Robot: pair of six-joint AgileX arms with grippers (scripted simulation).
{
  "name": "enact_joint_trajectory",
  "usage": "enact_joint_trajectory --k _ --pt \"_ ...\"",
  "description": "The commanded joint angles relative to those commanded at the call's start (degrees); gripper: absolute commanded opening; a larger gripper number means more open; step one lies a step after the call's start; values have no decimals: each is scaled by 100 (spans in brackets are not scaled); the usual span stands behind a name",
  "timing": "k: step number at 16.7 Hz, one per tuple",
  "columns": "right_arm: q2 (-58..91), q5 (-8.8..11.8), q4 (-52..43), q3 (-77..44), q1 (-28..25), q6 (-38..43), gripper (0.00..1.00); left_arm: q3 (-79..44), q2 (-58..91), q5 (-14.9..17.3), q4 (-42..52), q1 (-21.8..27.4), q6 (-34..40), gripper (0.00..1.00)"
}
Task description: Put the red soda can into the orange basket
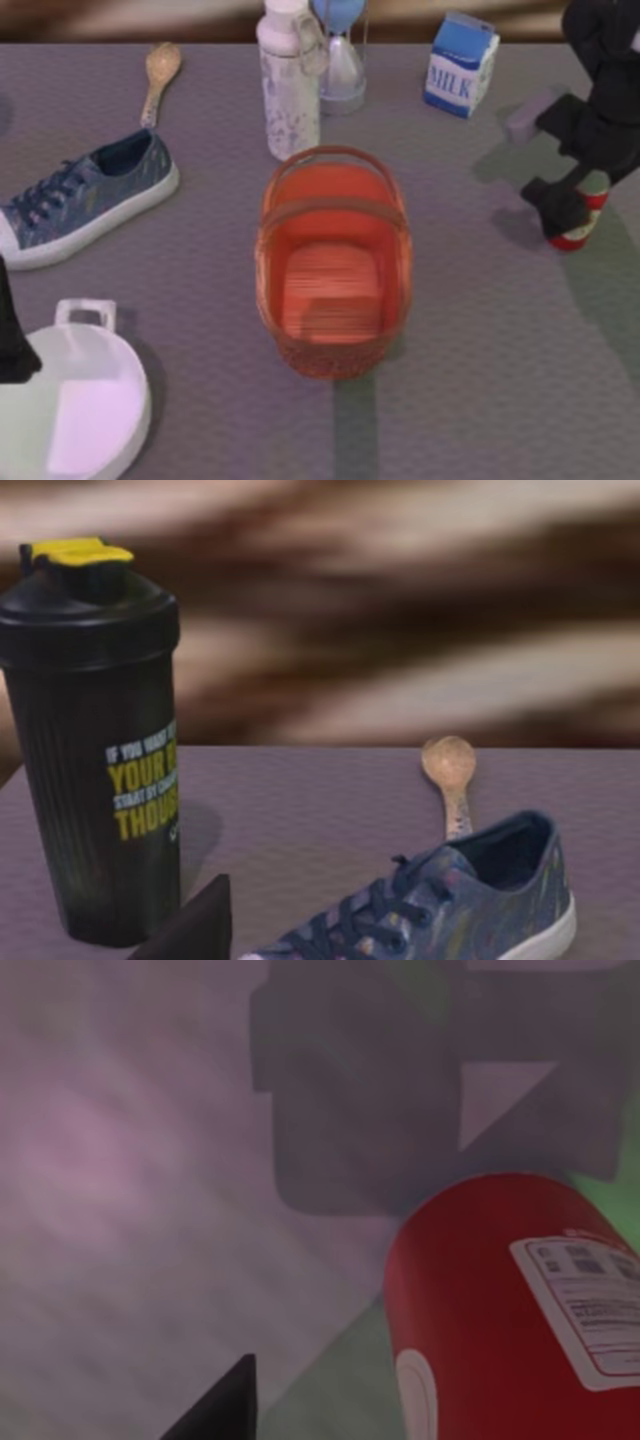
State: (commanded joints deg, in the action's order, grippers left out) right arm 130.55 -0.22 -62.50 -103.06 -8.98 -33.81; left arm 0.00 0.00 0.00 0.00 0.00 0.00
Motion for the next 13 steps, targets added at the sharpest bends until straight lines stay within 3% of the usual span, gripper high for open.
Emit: enact_joint_trajectory --k 10,13 --pt "0 0 0 0 0 0 2 0 0 0 0 0 0 100" --pt "0 0 0 0 0 0 0 0 0 0 0 0 0 100"
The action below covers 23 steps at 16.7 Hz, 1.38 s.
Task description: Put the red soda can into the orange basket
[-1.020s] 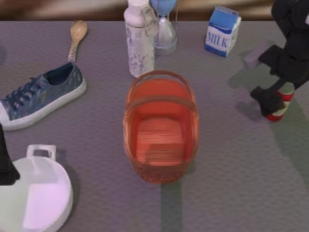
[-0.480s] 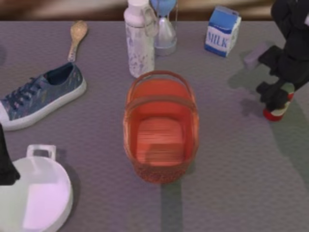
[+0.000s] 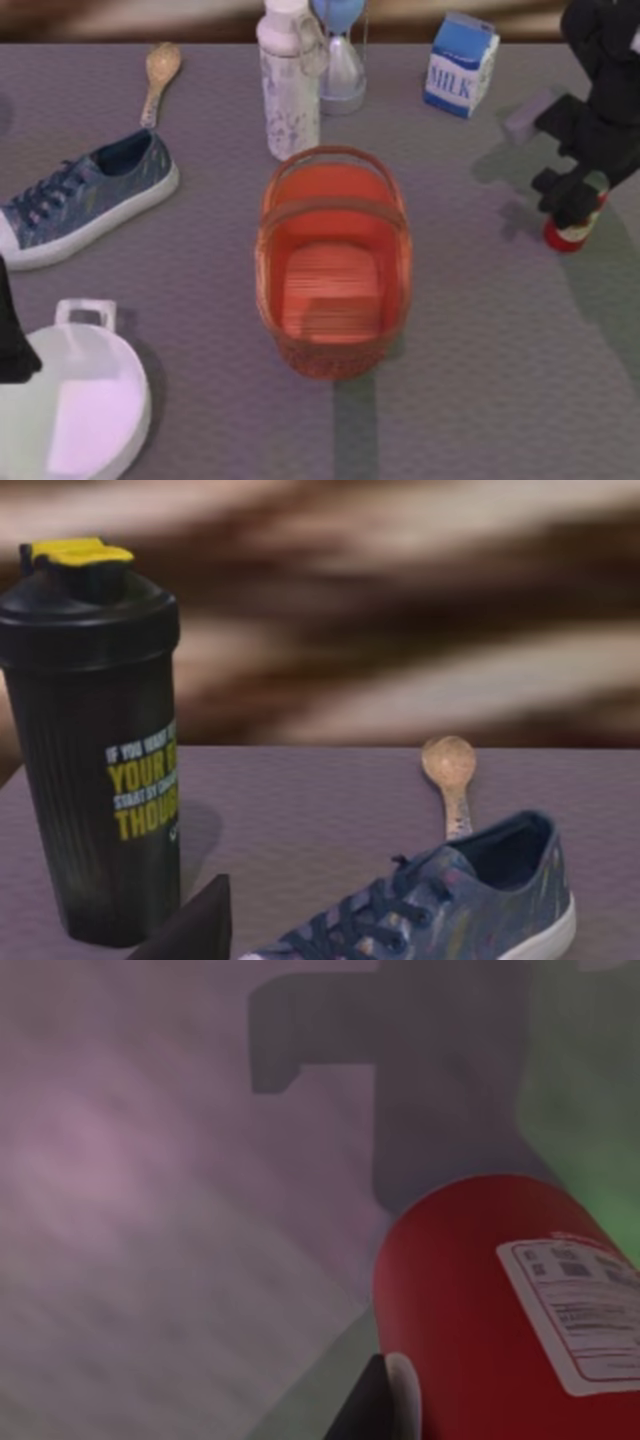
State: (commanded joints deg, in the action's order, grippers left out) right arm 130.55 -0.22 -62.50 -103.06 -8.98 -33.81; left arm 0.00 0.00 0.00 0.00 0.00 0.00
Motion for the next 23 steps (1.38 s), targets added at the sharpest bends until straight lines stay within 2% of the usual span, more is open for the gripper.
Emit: enact_joint_trajectory --k 7,9,11,13,16,23 --pt "-8 -1 -2 -3 15 7 0 0 0 0 0 0 0 100" --pt "-16 115 161 43 -16 56 0 0 0 0 0 0 0 100" --pt "-36 382 558 147 -73 185 0 0 0 0 0 0 0 100" --pt "-73 776 1176 303 -143 391 0 0 0 0 0 0 0 100" --pt "-168 1550 2476 633 -268 818 0 0 0 0 0 0 0 100" --pt "-601 3792 6534 1772 -641 2104 0 0 0 0 0 0 0 100"
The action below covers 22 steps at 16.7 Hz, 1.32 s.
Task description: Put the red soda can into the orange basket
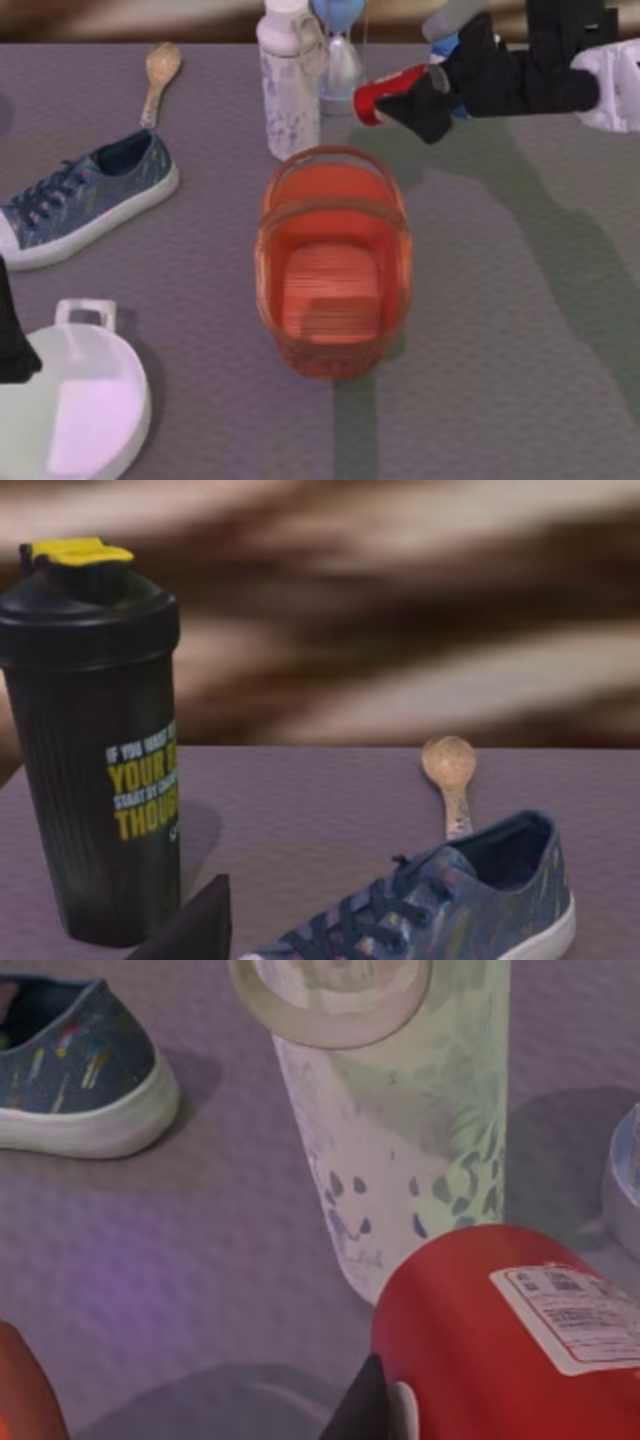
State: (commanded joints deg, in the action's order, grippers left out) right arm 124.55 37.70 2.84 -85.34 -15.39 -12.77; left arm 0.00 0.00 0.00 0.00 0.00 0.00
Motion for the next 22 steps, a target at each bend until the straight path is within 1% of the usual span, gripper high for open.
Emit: enact_joint_trajectory --k 3,5,6,8,10,11,12,18,20,22 --pt "-269 944 1732 544 -159 554 0 0 0 0 0 0 0 100" --pt "-461 1501 2721 874 -252 879 0 0 0 0 0 0 0 100" --pt "-556 1747 3139 1019 -293 1021 0 0 0 0 0 0 0 100" --pt "-729 2159 3796 1261 -358 1253 0 0 0 0 0 0 0 100" --pt "-858 2439 4210 1420 -403 1405 0 0 0 0 0 0 0 100" --pt "-897 2520 4324 1465 -416 1447 0 0 0 0 0 0 0 100" --pt "-915 2559 4378 1485 -422 1467 0 0 0 0 0 0 0 100" --pt "-802 2562 4462 1490 -399 1470 0 0 0 0 0 0 0 100" --pt "-526 2558 4793 1567 -403 1464 0 0 0 0 0 0 0 100" --pt "-157 2550 5320 1686 -412 1459 0 0 0 0 0 0 0 100"
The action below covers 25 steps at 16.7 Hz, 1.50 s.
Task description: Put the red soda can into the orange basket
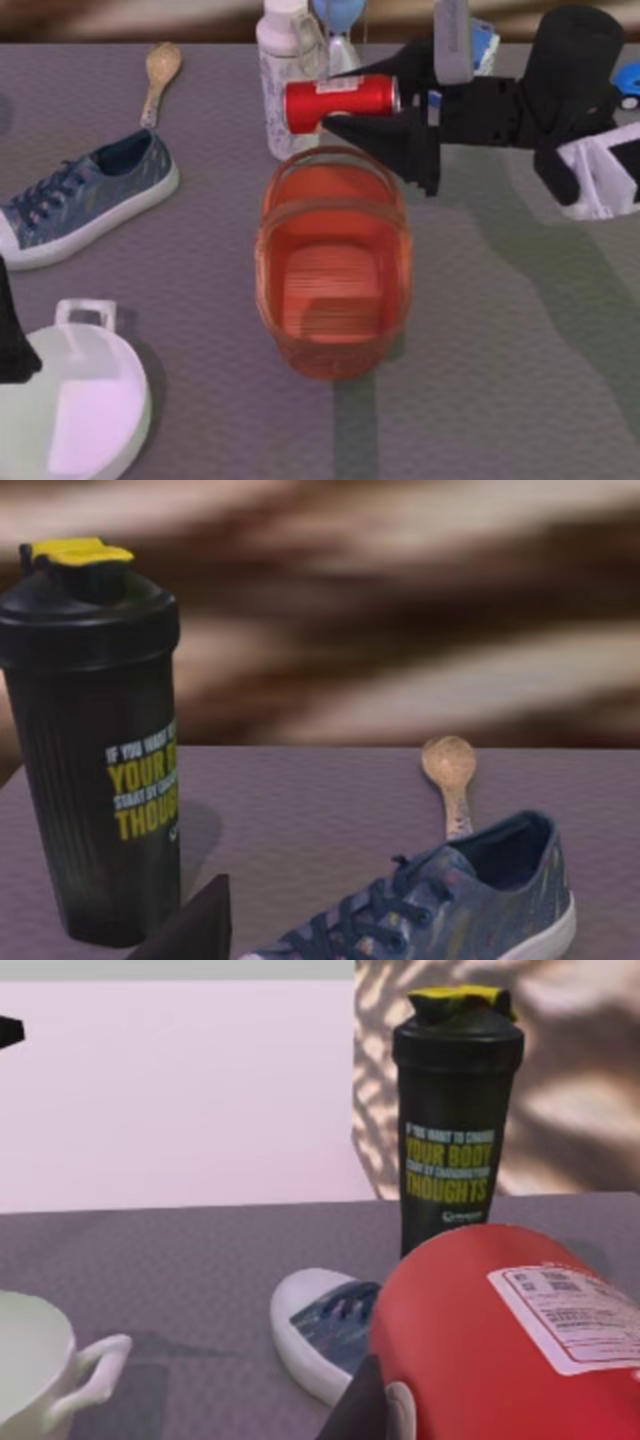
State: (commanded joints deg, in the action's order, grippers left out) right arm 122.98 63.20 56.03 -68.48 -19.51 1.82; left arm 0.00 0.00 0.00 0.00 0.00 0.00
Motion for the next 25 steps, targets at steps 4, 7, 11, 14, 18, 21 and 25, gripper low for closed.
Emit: enact_joint_trajectory --k 4,7,11,14,18,21,25 --pt "627 -11 862 242 -35 -12 0 0 0 0 0 0 0 100" --pt "698 -16 945 270 -37 -17 0 0 0 0 0 0 0 100" --pt "698 -16 945 270 -37 -17 15 0 0 0 0 0 0 100" --pt "698 -16 945 270 -37 -17 38 0 0 0 0 0 0 100" --pt "698 -16 945 270 -37 -17 68 0 0 0 0 0 0 100" --pt "698 -16 945 270 -37 -17 90 0 0 0 0 0 0 100" --pt "698 -16 945 270 -37 -17 100 0 0 0 0 0 0 100"
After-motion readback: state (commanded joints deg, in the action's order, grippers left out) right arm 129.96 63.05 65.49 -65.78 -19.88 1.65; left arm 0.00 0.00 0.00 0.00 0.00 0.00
